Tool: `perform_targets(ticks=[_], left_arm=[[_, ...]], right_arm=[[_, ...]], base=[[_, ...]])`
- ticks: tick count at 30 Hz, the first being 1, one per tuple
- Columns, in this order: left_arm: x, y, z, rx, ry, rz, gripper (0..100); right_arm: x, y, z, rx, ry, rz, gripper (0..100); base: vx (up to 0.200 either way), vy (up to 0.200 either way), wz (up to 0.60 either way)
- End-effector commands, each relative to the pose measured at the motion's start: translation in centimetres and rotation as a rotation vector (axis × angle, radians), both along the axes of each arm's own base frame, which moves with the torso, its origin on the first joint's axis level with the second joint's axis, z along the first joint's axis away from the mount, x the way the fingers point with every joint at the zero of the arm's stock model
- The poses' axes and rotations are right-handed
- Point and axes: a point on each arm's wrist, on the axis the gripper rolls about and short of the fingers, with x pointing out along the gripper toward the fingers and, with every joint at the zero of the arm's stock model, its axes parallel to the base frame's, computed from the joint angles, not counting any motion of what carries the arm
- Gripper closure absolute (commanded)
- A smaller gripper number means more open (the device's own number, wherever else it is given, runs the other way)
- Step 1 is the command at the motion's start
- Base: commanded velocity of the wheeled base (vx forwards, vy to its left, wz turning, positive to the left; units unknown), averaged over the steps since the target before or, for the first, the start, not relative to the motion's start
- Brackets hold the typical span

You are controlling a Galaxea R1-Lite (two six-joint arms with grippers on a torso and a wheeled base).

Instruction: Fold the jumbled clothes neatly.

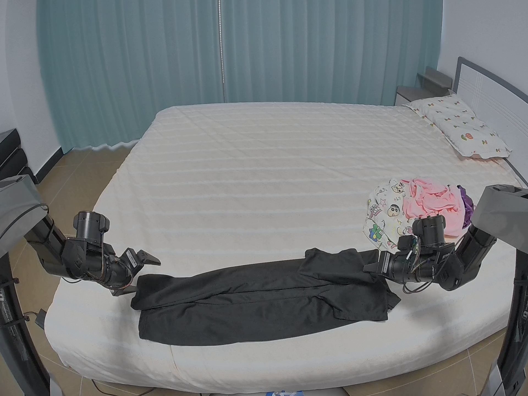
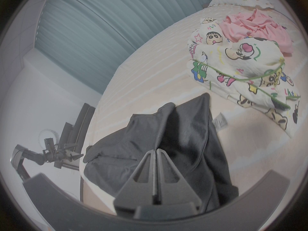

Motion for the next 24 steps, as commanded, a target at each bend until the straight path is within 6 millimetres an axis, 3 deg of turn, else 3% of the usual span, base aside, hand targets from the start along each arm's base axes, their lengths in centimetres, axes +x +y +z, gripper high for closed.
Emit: perform_targets(ticks=[1, 11, 20, 21, 24], left_arm=[[-0.1, 0.0, 0.1, 0.0, -0.002, 0.002, 0], [-0.4, 0.0, 0.1, -0.001, 0.001, 0.001, 0], [-0.4, 0.0, 0.1, -0.003, 0.006, 0.0, 0], [-0.4, 0.0, 0.0, -0.003, 0.007, 0.0, 0], [-0.4, 0.0, 0.0, -0.003, 0.007, 0.0, 0]], right_arm=[[-1.4, -0.2, 0.5, -0.003, -0.001, 0.018, 100], [-2.0, -0.5, -0.4, -0.012, 0.038, 0.016, 100], [-2.5, -0.5, 0.7, -0.019, 0.026, -0.021, 100], [-3.0, -0.4, 0.8, -0.015, 0.033, -0.025, 0], [-3.3, -0.2, 1.0, 0.005, 0.051, -0.04, 0]], base=[[0.0, 0.0, 0.0], [0.0, 0.0, 0.0], [0.0, 0.0, 0.0], [0.0, 0.0, 0.0], [0.0, 0.0, 0.0]])
